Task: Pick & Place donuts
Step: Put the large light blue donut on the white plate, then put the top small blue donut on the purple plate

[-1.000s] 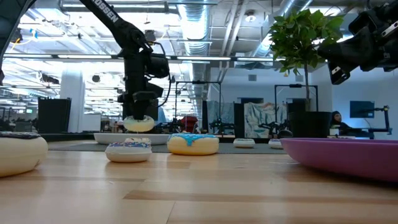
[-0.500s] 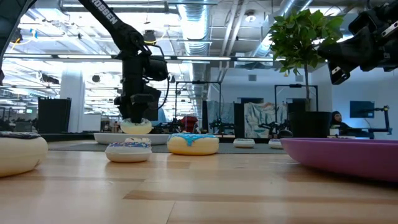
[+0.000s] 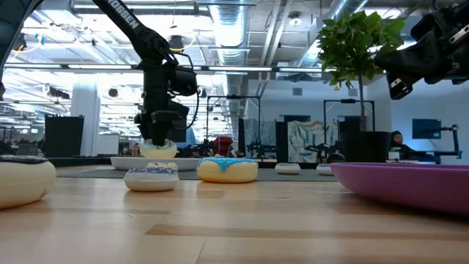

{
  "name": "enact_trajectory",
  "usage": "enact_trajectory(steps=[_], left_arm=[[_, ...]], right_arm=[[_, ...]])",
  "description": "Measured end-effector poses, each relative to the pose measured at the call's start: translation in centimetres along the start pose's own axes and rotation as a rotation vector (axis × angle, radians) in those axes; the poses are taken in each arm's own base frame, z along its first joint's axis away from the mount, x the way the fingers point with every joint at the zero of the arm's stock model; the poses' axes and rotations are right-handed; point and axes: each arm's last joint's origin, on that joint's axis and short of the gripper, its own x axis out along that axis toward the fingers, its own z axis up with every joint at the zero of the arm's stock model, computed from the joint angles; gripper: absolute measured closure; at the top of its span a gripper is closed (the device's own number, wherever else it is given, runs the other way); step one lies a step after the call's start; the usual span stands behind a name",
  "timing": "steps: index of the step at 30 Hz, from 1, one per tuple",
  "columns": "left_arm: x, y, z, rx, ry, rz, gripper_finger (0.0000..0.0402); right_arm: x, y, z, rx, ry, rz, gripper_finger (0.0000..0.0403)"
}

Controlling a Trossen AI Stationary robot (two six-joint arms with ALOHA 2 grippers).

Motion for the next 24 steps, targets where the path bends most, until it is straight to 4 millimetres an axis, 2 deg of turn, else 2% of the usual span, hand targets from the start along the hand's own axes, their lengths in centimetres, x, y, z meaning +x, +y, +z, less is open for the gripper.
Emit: enact_trajectory(steps=[3,6,17,24], left_arm=[[0.00,-0.02,0.00,0.011,-0.001,-0.008,0.0125],[-0.01,0.17,-0.01,0.004,0.006,0.071,0.0125],[0.33,-0.16,0.14,0.011,0.006,0.062,0.0125],[-0.33,0.01,0.50,0.006,-0.020,0.067,0.0125]], right_arm=[[0.00,0.00,0.00,0.000,0.000,0.000,0.0403],[0.00,0.00,-0.01,0.000,0.000,0.000,0.0403],[0.00,0.00,0.00,0.000,0.000,0.000,0.0403],[0.00,0.00,0.01,0.000,0.000,0.000,0.0403]])
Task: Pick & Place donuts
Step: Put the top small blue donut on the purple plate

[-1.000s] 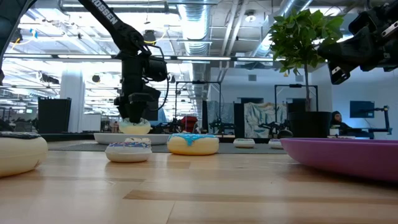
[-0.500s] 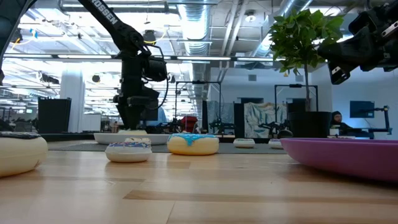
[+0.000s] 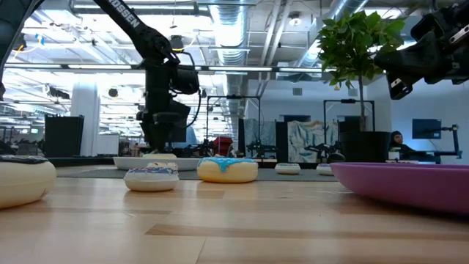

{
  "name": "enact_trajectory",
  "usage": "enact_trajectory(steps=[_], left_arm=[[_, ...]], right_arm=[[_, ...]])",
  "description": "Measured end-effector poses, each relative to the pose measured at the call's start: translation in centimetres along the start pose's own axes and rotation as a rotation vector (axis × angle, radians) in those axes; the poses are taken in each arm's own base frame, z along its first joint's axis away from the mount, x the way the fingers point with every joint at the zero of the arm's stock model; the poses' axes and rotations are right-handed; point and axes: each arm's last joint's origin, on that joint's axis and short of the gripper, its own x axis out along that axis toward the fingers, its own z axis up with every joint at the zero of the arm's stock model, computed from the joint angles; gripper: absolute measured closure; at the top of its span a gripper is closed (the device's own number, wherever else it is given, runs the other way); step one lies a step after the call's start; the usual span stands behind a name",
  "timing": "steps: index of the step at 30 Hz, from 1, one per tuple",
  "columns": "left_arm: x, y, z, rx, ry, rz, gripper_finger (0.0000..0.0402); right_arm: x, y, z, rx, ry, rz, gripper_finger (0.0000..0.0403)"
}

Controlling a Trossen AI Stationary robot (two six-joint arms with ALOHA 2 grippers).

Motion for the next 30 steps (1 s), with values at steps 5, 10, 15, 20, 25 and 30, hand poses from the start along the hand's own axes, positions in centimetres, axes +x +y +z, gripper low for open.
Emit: enact_trajectory(steps=[5,10,15,20,25,30], left_arm=[[-1.1,0.2,0.4,-0.005,-0.010,-0.007,0.0125],[-3.4,0.4,0.6,-0.053,-0.068,-0.059,0.0125],[-5.8,-0.1,0.1,-0.110,-0.136,-0.201,0.0125],[-7.3,-2.4,-1.1,-0.139,-0.126,-0.232,0.0151],[-9.0,-6.4,-1.9,-0.136,-0.141,-0.234,0.0226],[-10.2,-10.6,-2.8,-0.104,-0.171,-0.241,0.0305]], right_arm=[[0.0,0.0,0.0,0.000,0.000,0.000,0.0403],[0.0,0.0,0.0,0.000,0.000,0.000,0.0403],[0.0,0.0,0.0,0.000,0.001,0.000,0.0403],[0.0,0.0,0.0,0.000,0.000,0.000,0.0403],[0.0,0.0,0.0,0.000,0.000,0.000,0.0403],[0.0,0.0,0.0,0.000,0.000,0.000,0.0403]])
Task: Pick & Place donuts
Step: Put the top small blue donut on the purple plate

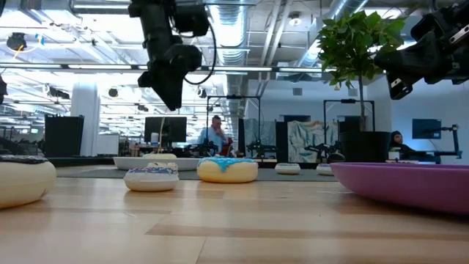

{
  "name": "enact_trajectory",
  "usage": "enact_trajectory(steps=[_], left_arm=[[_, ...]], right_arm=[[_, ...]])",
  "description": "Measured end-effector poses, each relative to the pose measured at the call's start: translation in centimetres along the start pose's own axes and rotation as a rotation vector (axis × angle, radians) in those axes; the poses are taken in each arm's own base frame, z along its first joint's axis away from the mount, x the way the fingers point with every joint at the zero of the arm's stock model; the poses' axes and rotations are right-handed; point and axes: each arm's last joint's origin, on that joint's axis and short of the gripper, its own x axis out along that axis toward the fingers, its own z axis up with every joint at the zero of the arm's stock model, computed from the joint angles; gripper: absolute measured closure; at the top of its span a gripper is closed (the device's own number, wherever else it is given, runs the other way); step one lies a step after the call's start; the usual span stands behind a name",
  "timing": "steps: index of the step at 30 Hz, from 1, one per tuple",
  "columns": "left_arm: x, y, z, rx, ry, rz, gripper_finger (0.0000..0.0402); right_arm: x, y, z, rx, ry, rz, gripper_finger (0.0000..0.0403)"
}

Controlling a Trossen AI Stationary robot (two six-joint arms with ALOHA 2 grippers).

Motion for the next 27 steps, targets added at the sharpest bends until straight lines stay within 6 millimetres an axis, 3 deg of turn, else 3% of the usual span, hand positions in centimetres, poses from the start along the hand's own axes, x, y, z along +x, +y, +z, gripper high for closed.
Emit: enact_trajectory(steps=[8,15,24,27], left_arm=[[-0.3,-5.0,-2.5,0.136,0.015,-0.046,0.0396],[-0.4,-7.2,-4.1,0.364,0.041,-0.080,0.0394],[-0.8,-10.3,-4.7,0.612,-0.117,-0.149,0.0401],[0.4,-10.5,-5.5,0.624,-0.166,-0.180,0.0401]], right_arm=[[0.0,0.0,0.0,0.000,0.000,0.000,0.0403],[0.0,0.0,0.0,0.000,0.000,0.000,0.0403],[0.0,-0.1,0.2,0.059,-0.023,-0.016,0.0403],[-0.1,-0.1,0.9,0.060,-0.078,-0.044,0.0403]])
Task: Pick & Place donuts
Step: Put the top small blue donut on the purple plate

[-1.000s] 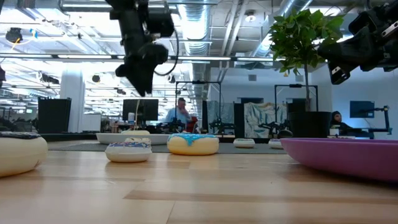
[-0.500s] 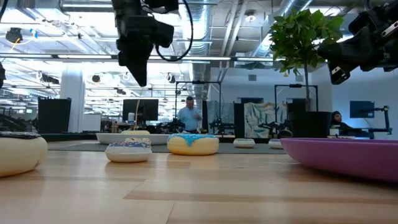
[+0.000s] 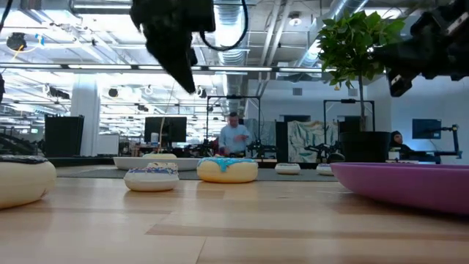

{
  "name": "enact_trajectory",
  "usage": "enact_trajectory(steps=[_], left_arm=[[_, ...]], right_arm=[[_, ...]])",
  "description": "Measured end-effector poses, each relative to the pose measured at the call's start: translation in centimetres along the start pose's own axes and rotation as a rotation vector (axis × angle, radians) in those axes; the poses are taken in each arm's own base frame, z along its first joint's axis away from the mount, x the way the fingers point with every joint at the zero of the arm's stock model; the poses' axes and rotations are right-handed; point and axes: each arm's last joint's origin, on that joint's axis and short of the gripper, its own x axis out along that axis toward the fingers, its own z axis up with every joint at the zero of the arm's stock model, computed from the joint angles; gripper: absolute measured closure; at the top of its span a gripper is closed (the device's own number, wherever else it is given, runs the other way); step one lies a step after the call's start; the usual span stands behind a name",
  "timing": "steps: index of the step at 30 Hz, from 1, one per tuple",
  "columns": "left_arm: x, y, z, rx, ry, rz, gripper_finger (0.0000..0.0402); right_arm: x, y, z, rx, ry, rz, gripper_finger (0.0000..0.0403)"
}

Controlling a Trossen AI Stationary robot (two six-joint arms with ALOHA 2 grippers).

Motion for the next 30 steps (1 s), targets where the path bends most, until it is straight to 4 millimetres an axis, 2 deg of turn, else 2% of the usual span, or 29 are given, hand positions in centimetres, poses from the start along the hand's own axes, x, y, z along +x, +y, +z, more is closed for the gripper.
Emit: enact_trajectory(steps=[4,7,12,16,22,26,30], left_arm=[[1.6,-0.2,-2.5,-0.016,-0.115,-0.082,0.0401],[2.5,0.0,-4.9,-0.047,-0.195,-0.125,0.0401],[1.4,0.8,-8.2,-0.087,-0.309,-0.136,0.0401],[-0.3,1.3,-10.5,-0.095,-0.364,-0.124,0.0401],[-2.5,1.7,-13.8,-0.082,-0.466,-0.099,0.0401],[-3.6,1.9,-15.7,-0.092,-0.530,-0.094,0.0401],[-4.8,2.1,-16.4,-0.113,-0.597,-0.101,0.0401]], right_arm=[[-0.1,0.2,1.9,-0.033,-0.052,-0.038,0.0403],[0.2,0.4,2.9,-0.041,-0.026,-0.071,0.0403],[2.0,0.7,4.6,-0.053,0.061,-0.138,0.0403],[4.8,0.9,6.2,-0.070,0.156,-0.215,0.0403],[10.1,0.6,9.3,-0.074,0.329,-0.324,0.0403],[13.1,-0.6,11.0,0.008,0.491,-0.437,0.0403],[15.4,-1.5,11.8,0.119,0.663,-0.518,0.0403]])
